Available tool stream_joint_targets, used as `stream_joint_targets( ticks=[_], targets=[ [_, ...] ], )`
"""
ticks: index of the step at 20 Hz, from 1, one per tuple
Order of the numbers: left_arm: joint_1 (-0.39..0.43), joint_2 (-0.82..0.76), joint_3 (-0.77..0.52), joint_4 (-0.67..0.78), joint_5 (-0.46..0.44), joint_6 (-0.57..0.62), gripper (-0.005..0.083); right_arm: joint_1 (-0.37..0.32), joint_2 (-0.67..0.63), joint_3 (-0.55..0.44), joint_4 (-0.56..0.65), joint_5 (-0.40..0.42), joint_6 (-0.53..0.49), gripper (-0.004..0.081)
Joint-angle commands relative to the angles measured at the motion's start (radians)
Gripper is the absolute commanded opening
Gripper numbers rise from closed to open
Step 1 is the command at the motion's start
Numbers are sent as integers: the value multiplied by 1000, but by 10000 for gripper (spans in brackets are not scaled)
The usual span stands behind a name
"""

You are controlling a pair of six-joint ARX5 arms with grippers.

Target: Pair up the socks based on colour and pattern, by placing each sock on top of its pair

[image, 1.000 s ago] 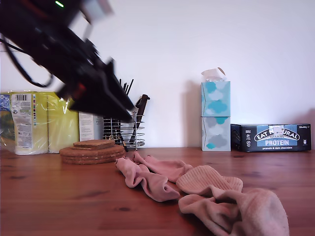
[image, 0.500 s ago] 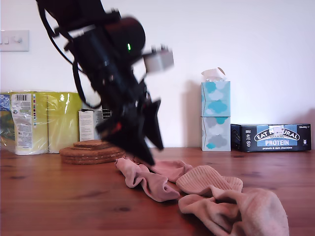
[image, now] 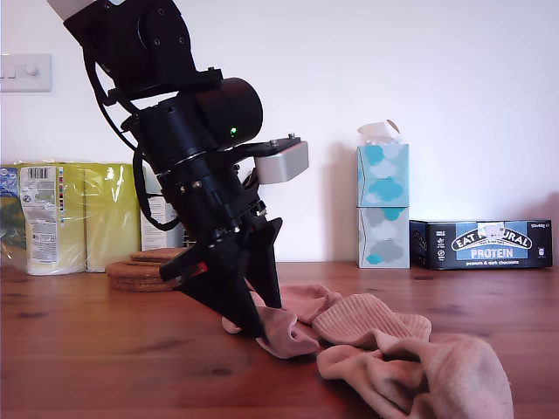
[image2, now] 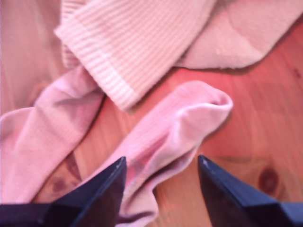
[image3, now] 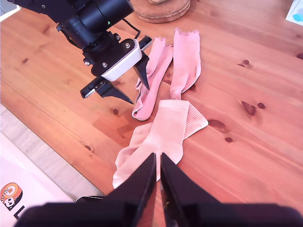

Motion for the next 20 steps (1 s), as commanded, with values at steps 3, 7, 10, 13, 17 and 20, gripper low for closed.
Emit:
stream_joint_targets(
  ticks=[3, 7, 10, 13, 17, 20],
  targets=[
    [-18, 46, 7, -2, 13, -7, 220, 6, -5, -14, 6, 0, -3, -13],
    [-32, 57, 8, -20, -12, -51, 8, 6, -5, -14, 6, 0, -4, -13],
    [-40, 53, 34, -159, -75, -83, -24, 6, -5, -14, 6, 1, -22, -13],
    [-69, 42, 77, -360, -96, -122, -24, 5, -5, -14, 8, 1, -33, -13],
    [-126, 29, 80, -593, -82, -181, -24, 5, -5, -14, 30, 0, -38, -13],
    [-169, 29, 80, -686, -53, -180, -24, 5, -5, -14, 42, 0, -55, -13]
  ],
)
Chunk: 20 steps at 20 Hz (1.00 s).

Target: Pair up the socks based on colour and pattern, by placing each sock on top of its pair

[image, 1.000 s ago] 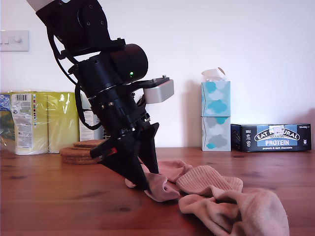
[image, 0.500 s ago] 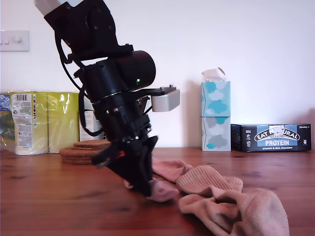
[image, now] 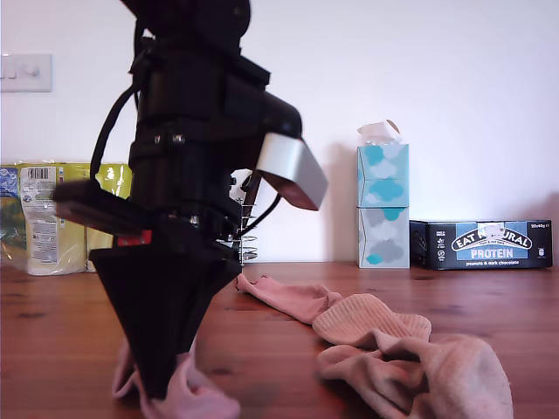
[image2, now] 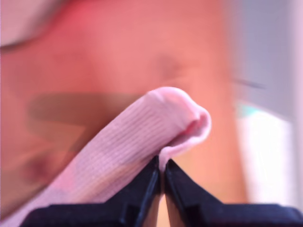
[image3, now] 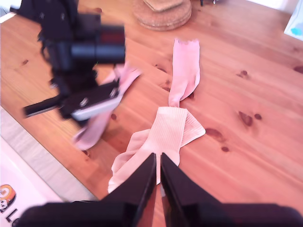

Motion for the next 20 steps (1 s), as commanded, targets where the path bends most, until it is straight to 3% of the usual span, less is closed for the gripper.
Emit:
stream_joint_targets(
  ticks=[1, 2, 5, 6, 10, 13, 14, 16, 18, 20],
  targets=[
    [-19, 3, -9, -17, 5, -1, -7, 5, -5, -14, 16, -1, -3, -13],
    [-26, 3, -9, -7, 5, -2, 50, 5, -5, -14, 21, -3, -3, -13],
    [-36, 3, -9, 16, -18, -9, 363, 5, -5, -14, 31, -5, -2, -13],
    [-37, 3, -9, 13, -45, -21, 419, 5, -5, -14, 30, -6, 0, -13],
    [-35, -47, 0, -6, -142, -119, 465, 5, -5, -14, 31, -12, -1, -13],
    [2, -99, 8, 26, -124, -221, 391, 5, -5, -14, 34, -13, -1, -13],
    [30, -102, 8, 28, -109, -276, 305, 5, -5, -14, 34, -12, -1, -13],
    [100, -102, 6, 26, -70, -433, 11, 5, -4, -14, 34, -11, -1, -13],
    [162, -103, 2, 59, 3, -544, -23, 5, -2, -14, 33, -5, -2, -13],
    [209, -120, -8, 163, 8, -639, -23, 5, -2, -17, 35, 1, -3, -13]
  ],
)
